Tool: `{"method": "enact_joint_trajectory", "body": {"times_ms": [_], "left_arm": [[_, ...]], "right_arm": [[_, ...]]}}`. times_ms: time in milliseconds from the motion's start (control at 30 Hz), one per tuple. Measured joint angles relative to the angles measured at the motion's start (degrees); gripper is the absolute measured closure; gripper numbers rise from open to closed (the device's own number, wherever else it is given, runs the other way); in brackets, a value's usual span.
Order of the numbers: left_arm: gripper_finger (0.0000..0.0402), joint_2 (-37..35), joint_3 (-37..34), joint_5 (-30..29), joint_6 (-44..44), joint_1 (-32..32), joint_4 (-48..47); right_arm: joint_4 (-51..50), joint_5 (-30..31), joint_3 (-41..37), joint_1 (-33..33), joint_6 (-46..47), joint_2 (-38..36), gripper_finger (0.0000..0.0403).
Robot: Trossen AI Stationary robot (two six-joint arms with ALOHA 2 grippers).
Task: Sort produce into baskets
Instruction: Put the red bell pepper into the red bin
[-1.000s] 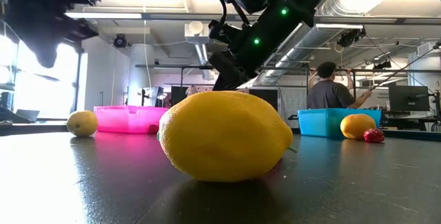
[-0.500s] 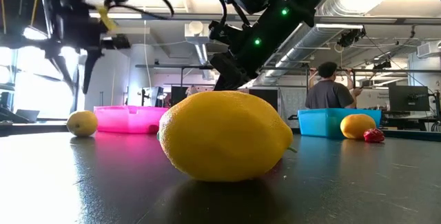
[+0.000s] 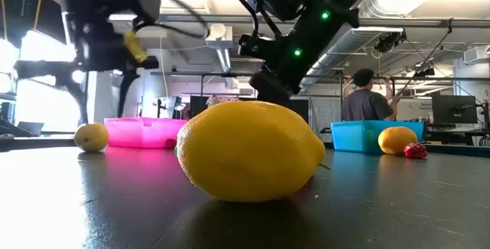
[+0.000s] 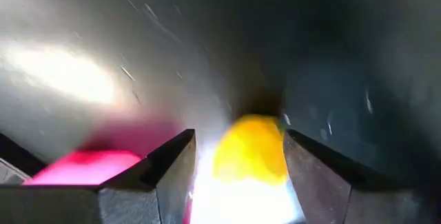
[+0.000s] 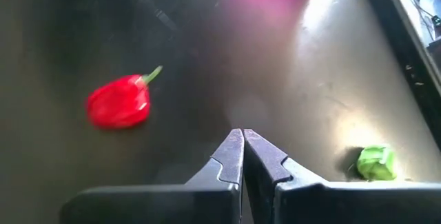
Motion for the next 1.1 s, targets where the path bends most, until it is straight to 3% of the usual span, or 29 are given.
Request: {"method": "enact_joint_trajectory", "body": {"times_ms": [300,567,733,1100], "left_arm": [[0.0192,1.11,1.96,5.21,5.58,1.62,14.02],[0.0192,6.71,5.24,5.72,5.1,4.1,17.14],[0.0192,9.15,10.55,12.97,1.57,6.82,21.36],[0.0192,17.21,13.37,14.29,9.92,8.27,30.98]], "right_arm": [[-3.31,-0.04,-0.75,2.23,-0.38,-0.01,0.0403],[11.66,-1.14,-11.79,2.3,0.15,-4.55,0.0403],[18.51,-0.6,-18.9,2.56,0.51,-10.42,0.0403],[24.57,1.04,-26.32,2.8,1.59,-17.15,0.0403]]}}
